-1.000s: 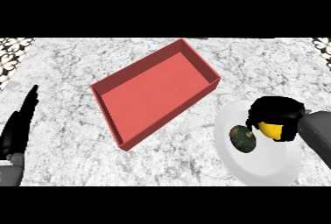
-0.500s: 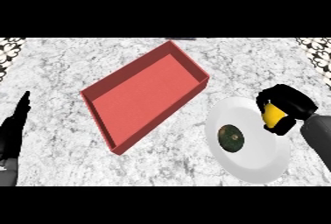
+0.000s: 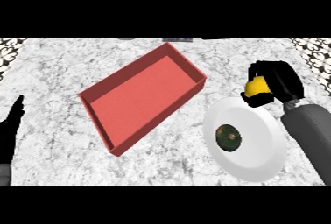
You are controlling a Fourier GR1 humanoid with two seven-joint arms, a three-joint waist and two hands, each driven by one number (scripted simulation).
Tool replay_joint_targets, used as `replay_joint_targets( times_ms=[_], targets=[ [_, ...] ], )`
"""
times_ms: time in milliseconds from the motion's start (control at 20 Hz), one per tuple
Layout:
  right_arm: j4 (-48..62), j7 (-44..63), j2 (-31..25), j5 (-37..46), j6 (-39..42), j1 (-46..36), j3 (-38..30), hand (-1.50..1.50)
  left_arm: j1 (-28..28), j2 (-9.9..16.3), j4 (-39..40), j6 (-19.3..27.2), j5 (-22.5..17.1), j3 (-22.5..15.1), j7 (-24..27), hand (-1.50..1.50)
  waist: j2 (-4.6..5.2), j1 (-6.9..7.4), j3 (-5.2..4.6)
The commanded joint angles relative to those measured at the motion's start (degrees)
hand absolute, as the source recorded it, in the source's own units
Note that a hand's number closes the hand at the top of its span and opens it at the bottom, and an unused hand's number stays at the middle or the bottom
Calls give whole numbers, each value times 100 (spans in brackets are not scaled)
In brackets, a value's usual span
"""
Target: Pick the lemon from the plate and place it in the cardboard box
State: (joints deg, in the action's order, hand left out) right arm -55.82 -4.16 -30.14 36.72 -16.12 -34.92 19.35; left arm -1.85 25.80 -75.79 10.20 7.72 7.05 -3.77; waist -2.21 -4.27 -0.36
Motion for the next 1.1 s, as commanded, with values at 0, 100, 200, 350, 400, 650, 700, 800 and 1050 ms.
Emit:
replay_joint_targets(
  times_ms=[0,100,200,350,400,650,700,800,1050],
  targets=[
    [-1470,1127,125,235,34,-14,153,150,151,-139,-194,-1,-57,-40,41,0,19,66,8],
    [-2335,1606,146,306,312,152,306,150,-71,-127,61,124,66,-1,145,0,70,26,10],
    [-2917,2385,419,517,631,87,548,150,43,-55,-25,-51,18,-21,147,0,94,168,15],
    [-3554,3255,785,438,1128,-224,547,150,-69,-90,-475,-125,8,-141,-304,0,131,333,29],
    [-3592,3379,912,311,1264,-431,410,150,-254,-79,34,-104,109,-110,69,0,179,333,25],
    [-2864,4061,1903,488,1273,-1354,202,150,-142,-264,-544,-56,183,-254,-207,0,215,522,34],
    [-2896,4247,2018,487,1408,-1535,146,150,-559,-351,28,19,354,-328,-120,0,226,450,31],
    [-2420,4123,2120,347,1469,-1946,-219,150,-414,-138,-187,-332,78,-125,-174,0,223,498,34],
    [-613,3627,2844,358,768,-2601,-587,150,-593,-192,-20,-207,239,-115,-115,0,259,574,34]
  ],
)
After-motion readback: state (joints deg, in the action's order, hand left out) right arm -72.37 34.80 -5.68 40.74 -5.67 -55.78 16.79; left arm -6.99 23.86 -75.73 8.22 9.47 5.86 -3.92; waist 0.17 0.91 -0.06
